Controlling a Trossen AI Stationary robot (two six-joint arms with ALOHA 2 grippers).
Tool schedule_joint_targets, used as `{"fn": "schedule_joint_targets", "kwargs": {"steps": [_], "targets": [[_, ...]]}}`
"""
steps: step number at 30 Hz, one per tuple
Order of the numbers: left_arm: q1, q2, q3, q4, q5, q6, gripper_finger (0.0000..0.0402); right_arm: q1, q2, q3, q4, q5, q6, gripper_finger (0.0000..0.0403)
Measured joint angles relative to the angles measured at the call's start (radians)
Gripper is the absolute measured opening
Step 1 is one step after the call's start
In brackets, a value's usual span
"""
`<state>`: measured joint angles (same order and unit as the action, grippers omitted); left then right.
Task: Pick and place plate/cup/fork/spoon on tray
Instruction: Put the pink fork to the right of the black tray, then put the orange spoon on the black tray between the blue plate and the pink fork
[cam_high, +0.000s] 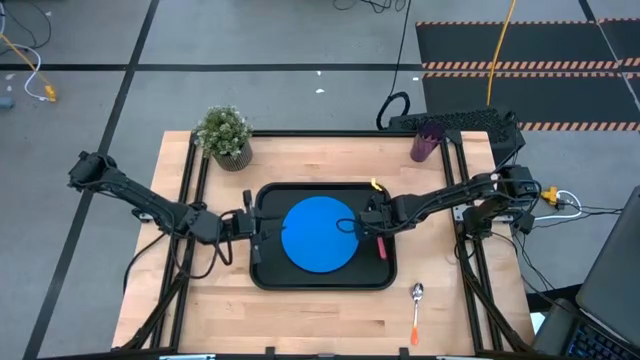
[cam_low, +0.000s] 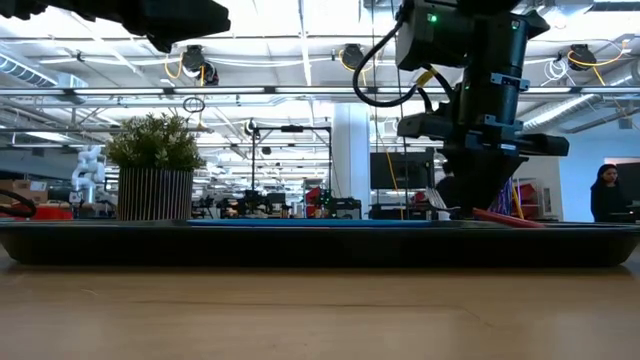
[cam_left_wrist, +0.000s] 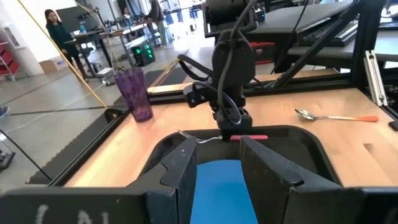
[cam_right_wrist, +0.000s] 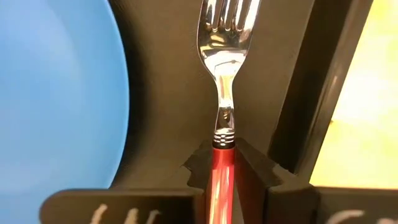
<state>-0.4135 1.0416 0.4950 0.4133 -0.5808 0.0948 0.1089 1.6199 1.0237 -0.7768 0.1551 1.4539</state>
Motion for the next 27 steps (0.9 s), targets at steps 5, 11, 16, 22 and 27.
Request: {"fn": "schedule_joint_targets", "kwargs": {"steps": [5, 11, 16, 22, 27], "targets": [[-0.010, 0.000, 0.000, 0.000, -0.001, 0.000, 0.0126, 0.034, 0.000, 0.000, -0.002, 0.027, 0.021, 0.0061], [-0.018, 0.000, 0.000, 0.000, -0.002, -0.004, 0.0126, 0.052, 0.000, 0.000, -0.028, 0.053, 0.052, 0.0096], [-0.027, 0.000, 0.000, 0.000, -0.004, -0.006, 0.0126, 0.051, 0.000, 0.000, -0.026, 0.058, 0.052, 0.0111], [-0.046, 0.000, 0.000, -0.028, -0.006, -0.029, 0.0126, 0.051, 0.000, 0.000, -0.009, 0.058, 0.044, 0.0116], [-0.063, 0.000, 0.000, -0.051, -0.007, -0.057, 0.0126, 0.048, 0.000, -0.001, 0.126, 0.104, -0.069, 0.0116]]}}
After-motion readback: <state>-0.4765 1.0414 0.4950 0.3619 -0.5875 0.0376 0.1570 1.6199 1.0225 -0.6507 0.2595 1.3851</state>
